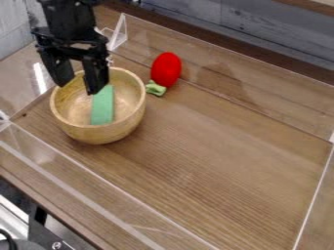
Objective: Remove the green block from the brown bowl and put it on the table
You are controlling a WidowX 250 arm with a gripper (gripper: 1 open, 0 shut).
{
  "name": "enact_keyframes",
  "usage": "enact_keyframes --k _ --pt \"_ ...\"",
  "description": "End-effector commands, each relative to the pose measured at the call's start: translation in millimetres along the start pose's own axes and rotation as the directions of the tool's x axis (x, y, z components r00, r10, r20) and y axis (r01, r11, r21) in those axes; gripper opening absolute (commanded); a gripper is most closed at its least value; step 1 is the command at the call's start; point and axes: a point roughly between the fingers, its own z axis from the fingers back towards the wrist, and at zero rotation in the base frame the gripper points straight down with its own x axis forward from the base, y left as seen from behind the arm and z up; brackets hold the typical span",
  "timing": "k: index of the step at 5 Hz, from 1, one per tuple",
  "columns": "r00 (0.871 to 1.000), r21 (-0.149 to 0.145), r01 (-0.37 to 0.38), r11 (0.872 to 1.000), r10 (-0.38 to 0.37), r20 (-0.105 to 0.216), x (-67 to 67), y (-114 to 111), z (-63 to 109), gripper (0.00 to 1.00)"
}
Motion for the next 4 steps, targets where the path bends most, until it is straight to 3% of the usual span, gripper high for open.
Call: enact_keyframes --k 1,4 --pt "0.998 0.017 -0.046 0.999 0.045 0.046 5.0 4 1.3 1.00" --pt "0.985 0.011 -0.165 0.986 0.164 0.049 6.0 19 -30.3 1.00"
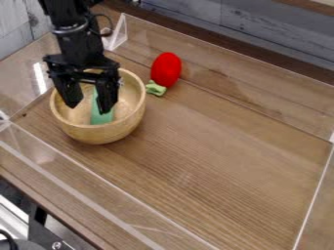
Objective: Remove the green block from the brown bowl and put it on the table
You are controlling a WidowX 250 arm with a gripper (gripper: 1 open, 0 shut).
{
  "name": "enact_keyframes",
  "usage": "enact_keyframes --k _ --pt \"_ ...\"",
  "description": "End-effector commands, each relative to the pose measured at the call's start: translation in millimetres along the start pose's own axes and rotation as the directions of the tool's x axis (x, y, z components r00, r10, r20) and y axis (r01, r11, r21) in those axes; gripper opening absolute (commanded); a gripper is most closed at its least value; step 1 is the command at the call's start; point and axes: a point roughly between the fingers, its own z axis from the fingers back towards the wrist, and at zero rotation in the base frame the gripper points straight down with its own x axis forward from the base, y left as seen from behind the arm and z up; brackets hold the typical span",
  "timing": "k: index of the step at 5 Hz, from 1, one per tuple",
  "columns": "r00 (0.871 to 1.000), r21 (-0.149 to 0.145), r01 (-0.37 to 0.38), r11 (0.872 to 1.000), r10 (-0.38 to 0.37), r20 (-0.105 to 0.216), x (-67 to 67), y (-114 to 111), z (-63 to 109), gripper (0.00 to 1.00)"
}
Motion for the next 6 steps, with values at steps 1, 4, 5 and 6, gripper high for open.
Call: enact_keyframes --k 1,4,5,6 --pt "0.999 0.002 -0.020 1.000 0.020 0.029 21.1 0 13.7 1.00" --pt "0.999 0.003 -0.024 1.000 0.024 0.030 49.8 12 20.0 1.00" --pt "0.999 0.001 -0.037 0.999 0.037 0.024 45.5 8 20.8 1.00" --pt "0.999 0.013 -0.043 0.999 0.043 0.009 45.6 7 14.3 1.00"
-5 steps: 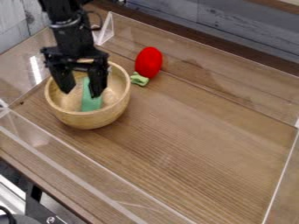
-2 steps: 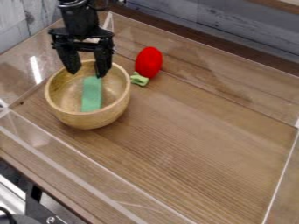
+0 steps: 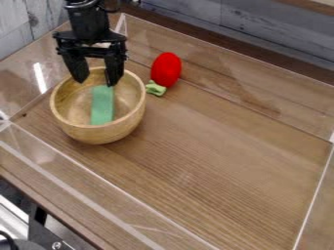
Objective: Remove the green block from the brown bowl and put it on the table
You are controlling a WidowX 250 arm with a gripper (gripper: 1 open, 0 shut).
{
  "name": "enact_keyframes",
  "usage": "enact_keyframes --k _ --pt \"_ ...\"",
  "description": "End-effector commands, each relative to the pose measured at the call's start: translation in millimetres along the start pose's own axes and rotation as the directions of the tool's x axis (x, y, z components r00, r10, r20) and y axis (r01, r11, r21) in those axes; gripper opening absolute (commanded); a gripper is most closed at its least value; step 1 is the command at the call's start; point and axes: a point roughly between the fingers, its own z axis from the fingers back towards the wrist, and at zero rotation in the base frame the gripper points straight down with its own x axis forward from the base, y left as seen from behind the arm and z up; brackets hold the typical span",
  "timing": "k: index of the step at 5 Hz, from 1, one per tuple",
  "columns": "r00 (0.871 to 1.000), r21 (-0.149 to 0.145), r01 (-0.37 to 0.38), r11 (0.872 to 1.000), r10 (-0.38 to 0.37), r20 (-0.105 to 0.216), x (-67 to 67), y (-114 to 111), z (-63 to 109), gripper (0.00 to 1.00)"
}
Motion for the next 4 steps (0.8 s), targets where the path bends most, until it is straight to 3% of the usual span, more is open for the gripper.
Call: enact_keyframes --k 1,3,4 --pt "1.000 0.022 -0.011 1.000 0.011 0.017 7.4 10 -2.9 1.00" --pt "0.999 0.044 -0.047 0.998 0.047 -0.001 16.1 18 -23.0 1.00" --pt "0.998 0.050 -0.066 0.997 0.066 -0.006 20.3 17 -27.1 0.00"
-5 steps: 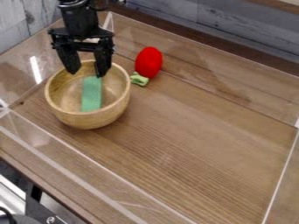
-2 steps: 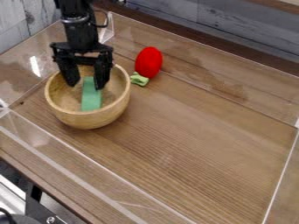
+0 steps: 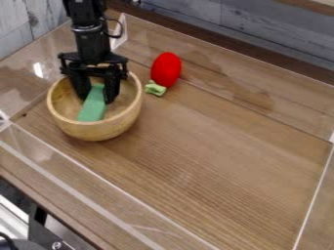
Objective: Remove the green block from the brown bowl and put it on the table
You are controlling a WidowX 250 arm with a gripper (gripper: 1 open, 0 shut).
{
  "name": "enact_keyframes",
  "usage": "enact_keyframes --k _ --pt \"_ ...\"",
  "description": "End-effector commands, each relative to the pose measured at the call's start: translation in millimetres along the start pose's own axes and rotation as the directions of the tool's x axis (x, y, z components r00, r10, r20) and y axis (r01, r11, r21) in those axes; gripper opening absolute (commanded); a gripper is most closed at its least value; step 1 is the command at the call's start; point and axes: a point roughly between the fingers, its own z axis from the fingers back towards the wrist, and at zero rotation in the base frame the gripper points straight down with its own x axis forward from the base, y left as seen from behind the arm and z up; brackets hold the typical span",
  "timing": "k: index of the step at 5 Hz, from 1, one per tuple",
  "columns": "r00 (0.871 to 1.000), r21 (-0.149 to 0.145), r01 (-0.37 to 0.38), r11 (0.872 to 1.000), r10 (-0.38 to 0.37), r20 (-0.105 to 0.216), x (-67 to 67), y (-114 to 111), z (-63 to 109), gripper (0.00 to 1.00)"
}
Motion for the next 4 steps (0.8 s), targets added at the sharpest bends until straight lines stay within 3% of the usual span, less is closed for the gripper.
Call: enact_keyframes --k 1,2,4 --pt "0.998 0.014 0.022 1.000 -0.023 0.053 7.5 -8 13.5 0.00" --pt "0.998 0.011 0.037 0.999 -0.038 0.054 5.5 -18 14.6 0.00" --pt "0.995 -0.003 -0.071 0.997 0.071 0.064 -2.3 -20 15.2 0.00"
